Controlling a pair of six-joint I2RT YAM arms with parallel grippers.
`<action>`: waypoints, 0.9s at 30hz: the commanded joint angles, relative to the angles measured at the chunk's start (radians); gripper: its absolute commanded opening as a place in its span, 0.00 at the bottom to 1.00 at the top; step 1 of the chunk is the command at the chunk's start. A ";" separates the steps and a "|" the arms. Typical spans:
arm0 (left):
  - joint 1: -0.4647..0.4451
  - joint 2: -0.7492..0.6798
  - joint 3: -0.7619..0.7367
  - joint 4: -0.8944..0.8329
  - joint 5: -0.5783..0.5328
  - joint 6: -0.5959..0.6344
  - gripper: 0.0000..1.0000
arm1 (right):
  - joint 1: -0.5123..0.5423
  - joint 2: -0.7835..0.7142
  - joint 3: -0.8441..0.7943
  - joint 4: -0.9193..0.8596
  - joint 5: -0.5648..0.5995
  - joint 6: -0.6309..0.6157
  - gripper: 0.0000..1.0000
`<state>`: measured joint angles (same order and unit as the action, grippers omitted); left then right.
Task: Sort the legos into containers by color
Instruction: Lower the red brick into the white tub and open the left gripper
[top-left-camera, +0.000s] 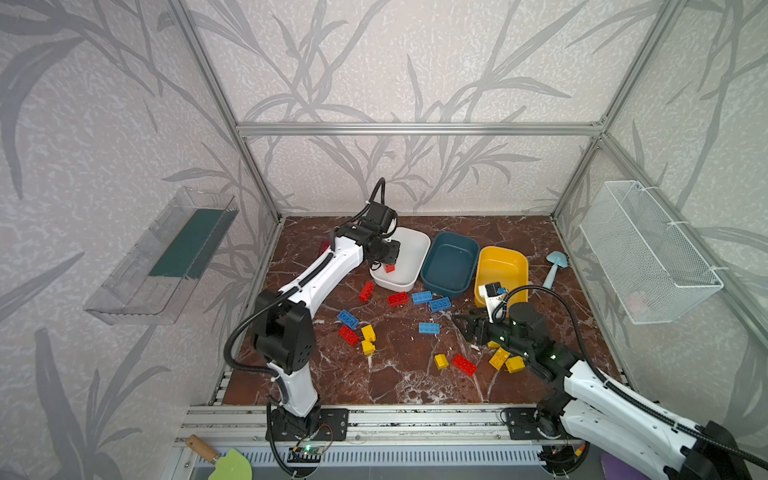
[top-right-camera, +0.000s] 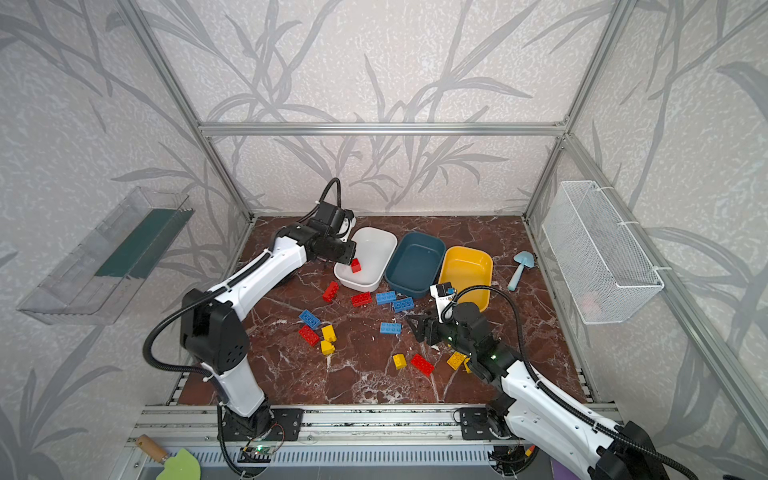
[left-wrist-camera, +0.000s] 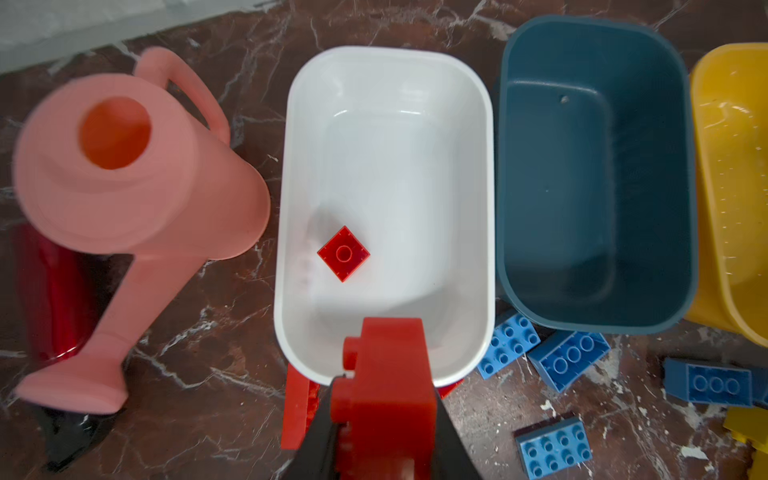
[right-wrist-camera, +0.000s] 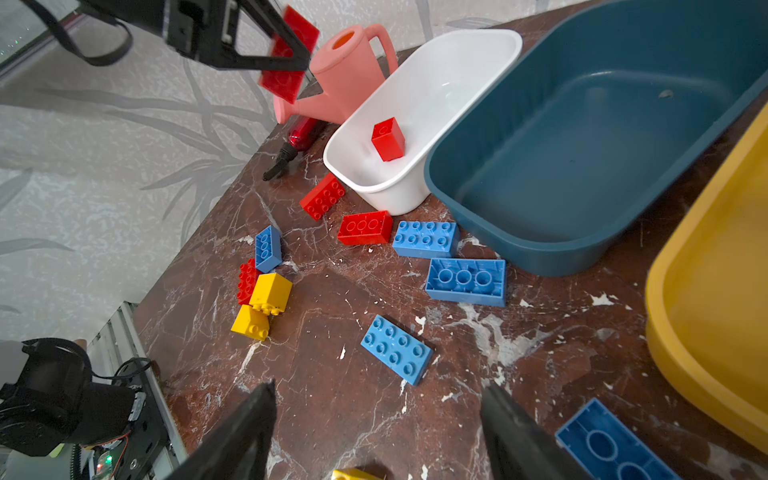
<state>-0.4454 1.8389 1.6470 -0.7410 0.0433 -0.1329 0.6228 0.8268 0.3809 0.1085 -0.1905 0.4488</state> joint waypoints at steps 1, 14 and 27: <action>-0.003 0.090 0.072 -0.043 -0.011 -0.014 0.19 | 0.007 0.013 0.004 0.026 0.010 -0.013 0.80; -0.002 0.298 0.285 -0.091 0.006 -0.029 0.32 | 0.024 0.038 0.005 0.050 -0.013 -0.027 0.95; -0.001 0.077 0.223 -0.099 -0.010 -0.071 0.75 | 0.138 0.093 0.125 -0.067 0.079 -0.088 0.97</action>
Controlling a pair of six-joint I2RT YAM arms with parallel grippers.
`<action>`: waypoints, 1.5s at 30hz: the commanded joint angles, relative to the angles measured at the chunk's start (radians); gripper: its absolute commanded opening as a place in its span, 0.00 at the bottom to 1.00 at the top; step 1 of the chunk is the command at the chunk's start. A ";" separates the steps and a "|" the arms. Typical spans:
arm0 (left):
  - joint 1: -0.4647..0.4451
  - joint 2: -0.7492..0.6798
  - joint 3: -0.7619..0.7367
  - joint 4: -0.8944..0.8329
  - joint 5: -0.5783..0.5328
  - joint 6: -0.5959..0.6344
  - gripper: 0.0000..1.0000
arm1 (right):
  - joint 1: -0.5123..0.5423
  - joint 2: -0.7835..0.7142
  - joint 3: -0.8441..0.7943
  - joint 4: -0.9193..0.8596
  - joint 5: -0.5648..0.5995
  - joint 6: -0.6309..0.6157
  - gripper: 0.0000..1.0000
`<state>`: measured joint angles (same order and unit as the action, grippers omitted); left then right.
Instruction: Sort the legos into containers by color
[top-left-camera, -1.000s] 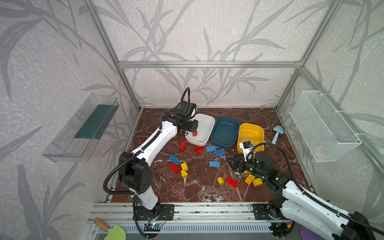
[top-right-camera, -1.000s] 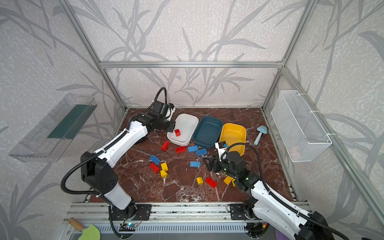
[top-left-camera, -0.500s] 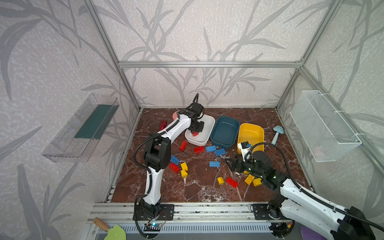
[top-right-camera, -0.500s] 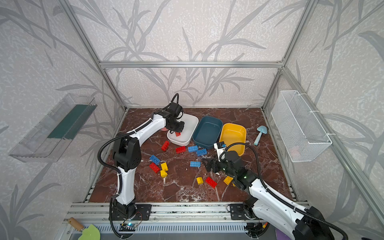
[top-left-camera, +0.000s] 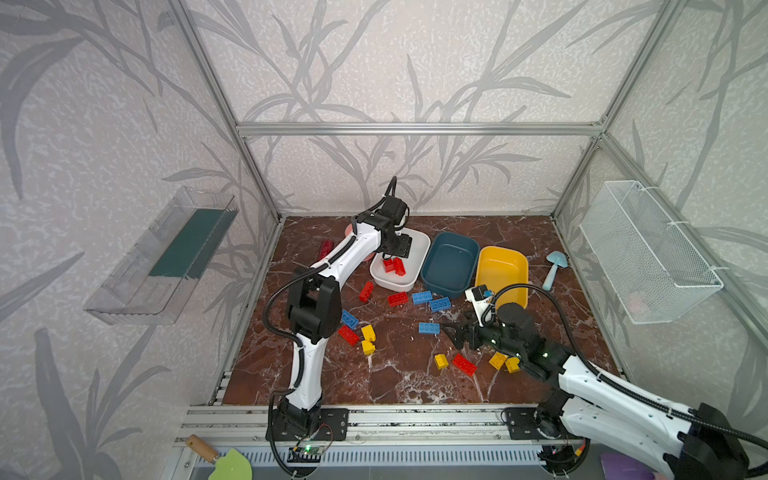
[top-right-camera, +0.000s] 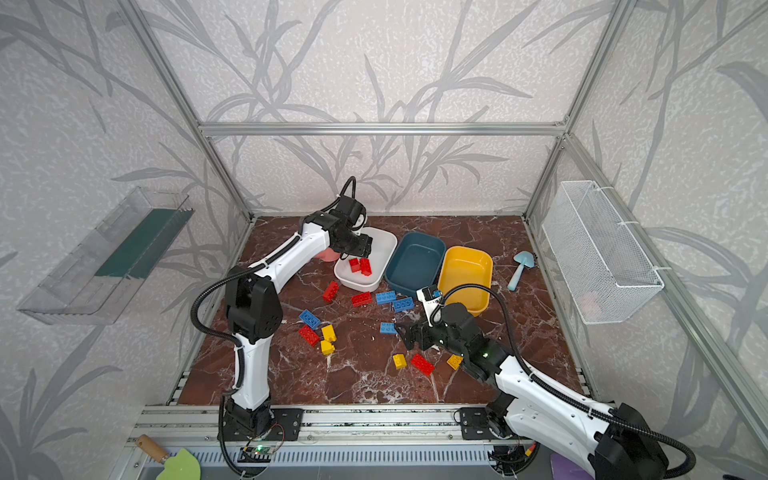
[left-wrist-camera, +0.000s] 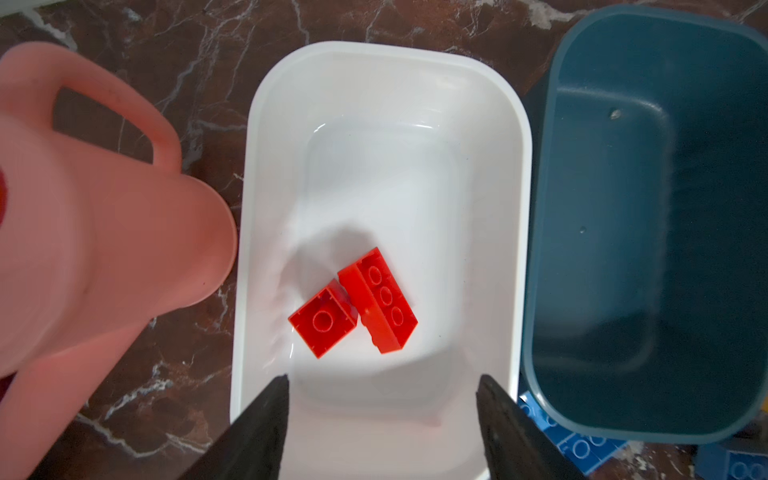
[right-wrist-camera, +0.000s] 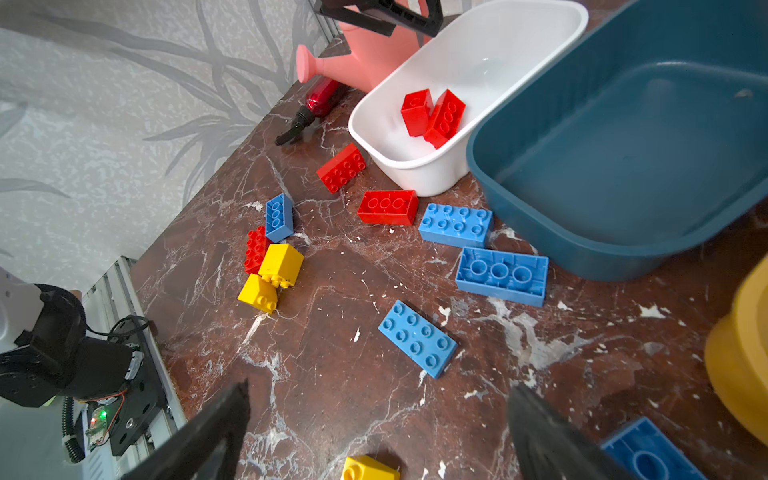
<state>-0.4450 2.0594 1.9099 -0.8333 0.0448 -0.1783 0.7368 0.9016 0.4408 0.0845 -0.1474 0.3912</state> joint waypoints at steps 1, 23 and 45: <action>-0.001 -0.193 -0.076 0.007 -0.008 -0.037 0.77 | 0.040 0.032 0.087 -0.069 0.048 -0.043 0.97; -0.001 -1.340 -0.948 0.075 -0.122 -0.151 0.89 | 0.252 0.535 0.465 -0.305 0.241 -0.073 0.95; -0.003 -1.493 -1.047 0.054 -0.128 -0.160 0.87 | 0.275 1.024 0.798 -0.277 0.425 0.054 0.98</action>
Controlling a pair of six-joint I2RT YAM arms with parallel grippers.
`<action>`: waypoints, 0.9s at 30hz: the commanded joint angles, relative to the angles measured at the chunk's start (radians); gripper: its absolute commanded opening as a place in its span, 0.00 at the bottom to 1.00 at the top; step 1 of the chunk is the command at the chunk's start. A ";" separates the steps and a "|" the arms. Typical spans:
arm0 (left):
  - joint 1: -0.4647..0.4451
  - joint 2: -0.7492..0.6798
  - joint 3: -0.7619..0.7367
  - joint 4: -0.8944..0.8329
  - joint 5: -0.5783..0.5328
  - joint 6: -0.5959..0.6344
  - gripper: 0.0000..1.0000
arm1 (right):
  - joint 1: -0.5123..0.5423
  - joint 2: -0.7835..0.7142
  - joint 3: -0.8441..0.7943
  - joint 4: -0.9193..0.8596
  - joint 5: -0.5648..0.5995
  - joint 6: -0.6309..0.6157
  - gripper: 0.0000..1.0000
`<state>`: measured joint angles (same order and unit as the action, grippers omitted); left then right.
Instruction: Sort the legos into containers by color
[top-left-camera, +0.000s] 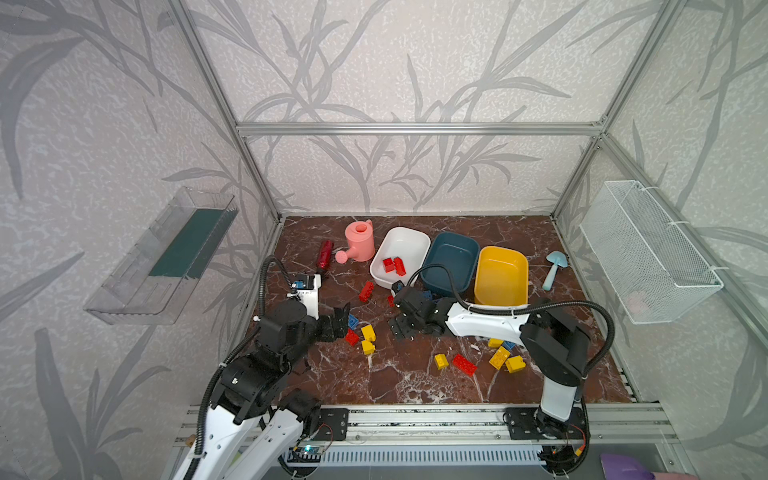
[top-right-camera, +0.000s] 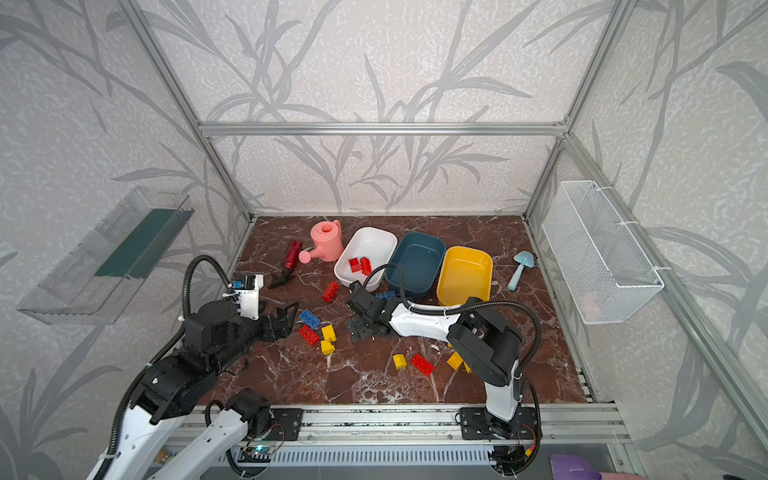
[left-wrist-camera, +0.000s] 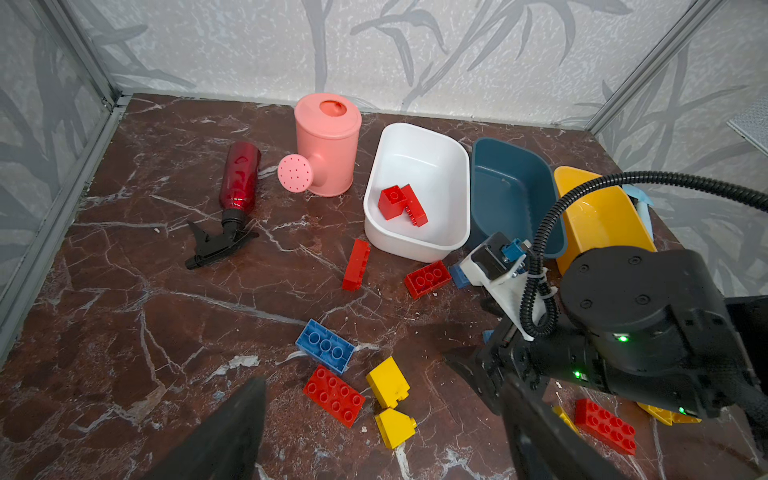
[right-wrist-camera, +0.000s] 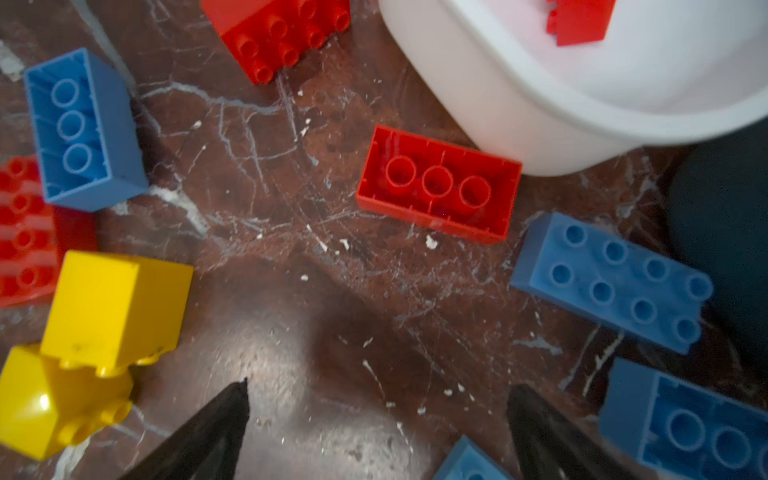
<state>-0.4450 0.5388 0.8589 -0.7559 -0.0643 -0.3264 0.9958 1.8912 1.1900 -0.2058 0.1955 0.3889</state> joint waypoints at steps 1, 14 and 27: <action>-0.002 0.036 0.005 -0.026 -0.012 -0.012 0.87 | 0.019 0.048 0.063 0.011 0.096 0.066 0.99; -0.001 0.030 -0.004 -0.009 0.035 -0.007 0.87 | 0.022 0.173 0.197 0.025 0.195 0.097 0.99; -0.003 0.039 -0.008 -0.004 0.056 -0.002 0.87 | 0.008 0.250 0.266 -0.005 0.274 0.114 0.99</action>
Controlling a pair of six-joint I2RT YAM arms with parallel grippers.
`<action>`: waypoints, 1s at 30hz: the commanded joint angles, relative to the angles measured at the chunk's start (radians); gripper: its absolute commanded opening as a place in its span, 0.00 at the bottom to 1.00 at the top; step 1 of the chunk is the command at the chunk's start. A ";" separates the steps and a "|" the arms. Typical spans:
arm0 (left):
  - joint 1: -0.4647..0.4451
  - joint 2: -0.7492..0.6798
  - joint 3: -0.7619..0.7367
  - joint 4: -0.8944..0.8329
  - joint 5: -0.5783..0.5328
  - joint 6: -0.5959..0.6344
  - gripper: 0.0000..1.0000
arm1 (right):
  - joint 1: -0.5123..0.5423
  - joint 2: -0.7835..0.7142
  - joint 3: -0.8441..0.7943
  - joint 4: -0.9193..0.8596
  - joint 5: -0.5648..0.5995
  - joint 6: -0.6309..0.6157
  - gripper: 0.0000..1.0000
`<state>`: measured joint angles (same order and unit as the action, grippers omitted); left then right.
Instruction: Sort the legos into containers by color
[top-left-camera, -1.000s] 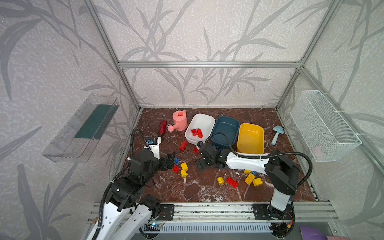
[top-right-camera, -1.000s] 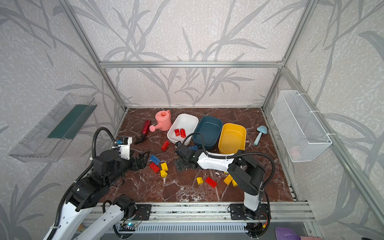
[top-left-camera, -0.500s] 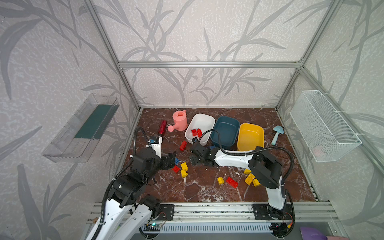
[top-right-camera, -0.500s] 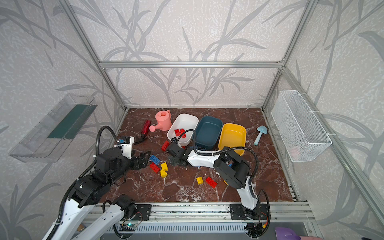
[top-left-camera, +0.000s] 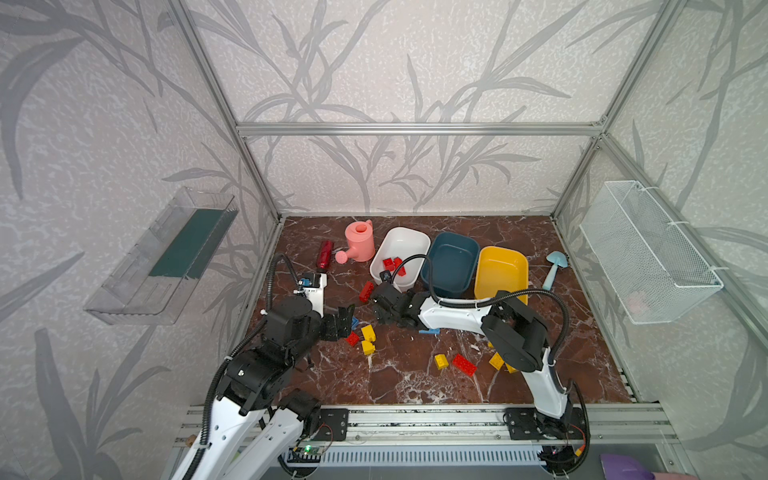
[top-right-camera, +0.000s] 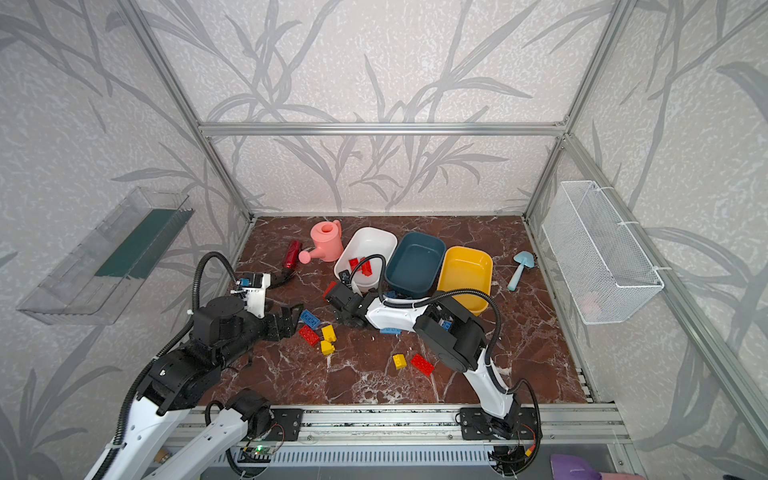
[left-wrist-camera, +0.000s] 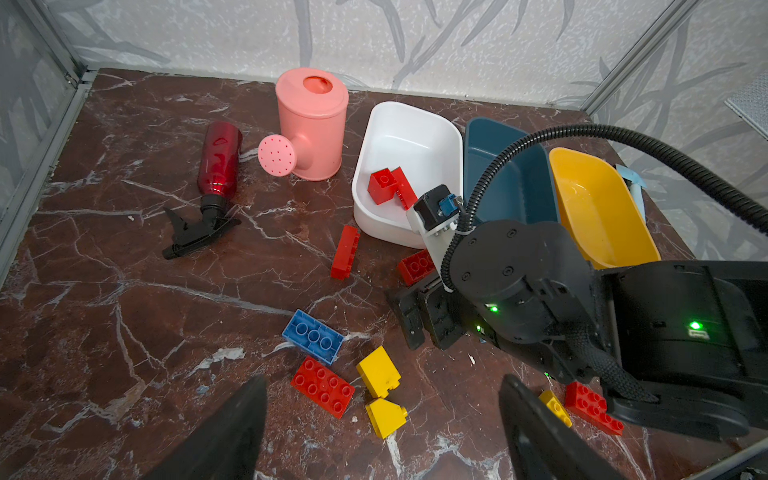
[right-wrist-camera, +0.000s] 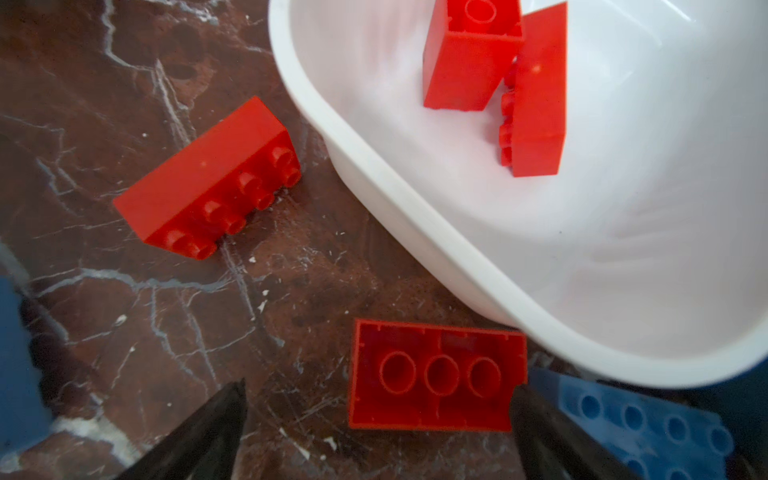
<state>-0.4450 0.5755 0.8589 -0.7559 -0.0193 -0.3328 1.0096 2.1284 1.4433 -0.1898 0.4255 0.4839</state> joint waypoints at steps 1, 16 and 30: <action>-0.003 0.003 -0.008 -0.004 0.011 0.005 0.87 | -0.008 0.011 0.009 -0.018 0.044 0.019 0.99; -0.003 0.018 -0.009 -0.006 0.011 0.006 0.87 | -0.017 0.001 0.008 -0.010 0.018 0.006 0.99; -0.004 0.026 -0.009 -0.007 0.010 0.006 0.87 | -0.031 -0.034 0.003 -0.033 0.018 -0.017 0.99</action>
<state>-0.4450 0.5983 0.8589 -0.7559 -0.0132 -0.3325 0.9874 2.1323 1.4433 -0.1932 0.4324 0.4767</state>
